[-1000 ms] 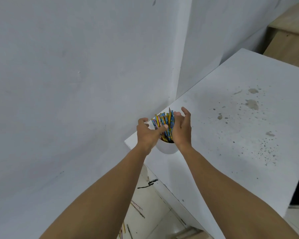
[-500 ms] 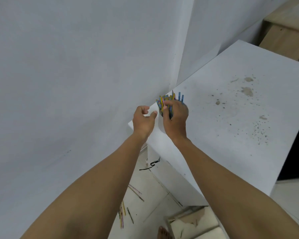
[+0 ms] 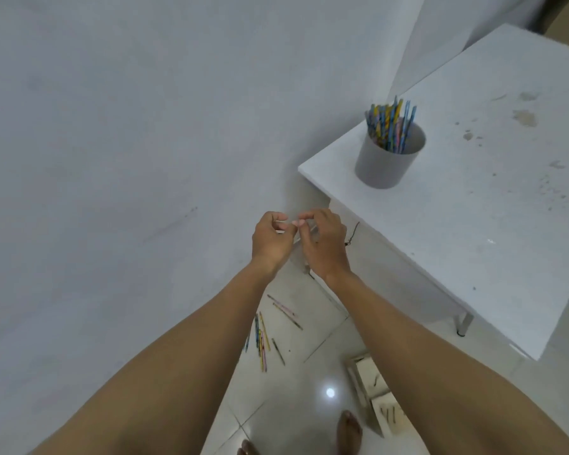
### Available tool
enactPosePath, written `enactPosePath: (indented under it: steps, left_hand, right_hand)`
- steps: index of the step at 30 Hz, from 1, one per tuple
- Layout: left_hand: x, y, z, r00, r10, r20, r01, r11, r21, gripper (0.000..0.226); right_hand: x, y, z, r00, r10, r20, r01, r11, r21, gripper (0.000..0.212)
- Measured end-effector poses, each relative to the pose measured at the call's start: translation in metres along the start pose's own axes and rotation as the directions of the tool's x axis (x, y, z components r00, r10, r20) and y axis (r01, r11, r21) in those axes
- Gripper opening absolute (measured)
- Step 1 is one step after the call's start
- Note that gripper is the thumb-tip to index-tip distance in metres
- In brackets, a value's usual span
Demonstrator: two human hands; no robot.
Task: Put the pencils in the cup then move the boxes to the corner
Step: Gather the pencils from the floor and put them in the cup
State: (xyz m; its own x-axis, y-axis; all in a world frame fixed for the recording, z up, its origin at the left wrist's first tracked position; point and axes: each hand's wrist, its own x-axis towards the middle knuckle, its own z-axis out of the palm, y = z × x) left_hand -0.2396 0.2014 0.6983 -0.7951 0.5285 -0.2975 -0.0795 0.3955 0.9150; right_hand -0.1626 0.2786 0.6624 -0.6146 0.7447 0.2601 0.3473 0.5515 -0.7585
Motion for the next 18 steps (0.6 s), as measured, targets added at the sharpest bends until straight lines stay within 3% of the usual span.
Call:
enactPosePath:
  steps: [7,12,18]
  left_hand:
    - [-0.005,-0.116,-0.009,0.996,-0.069,-0.05,0.071,0.997,0.04,0.025]
    - [-0.008,-0.23,-0.006,0.99,-0.106,-0.091,0.113,0.99,0.08,0.023]
    - [0.003,-0.396,0.003,0.97,-0.188,-0.153,0.208,0.97,0.123,0.021]
  right_hand:
    - [-0.056,0.053,0.059,0.982,0.011,0.186,-0.01,1.0,-0.006,0.012]
    - [-0.104,0.133,0.119,0.885,0.12,0.45,-0.082,0.991,-0.102,0.012]
    - [-0.17,0.238,0.22,0.782,0.205,0.588,-0.129,0.977,-0.17,0.017]
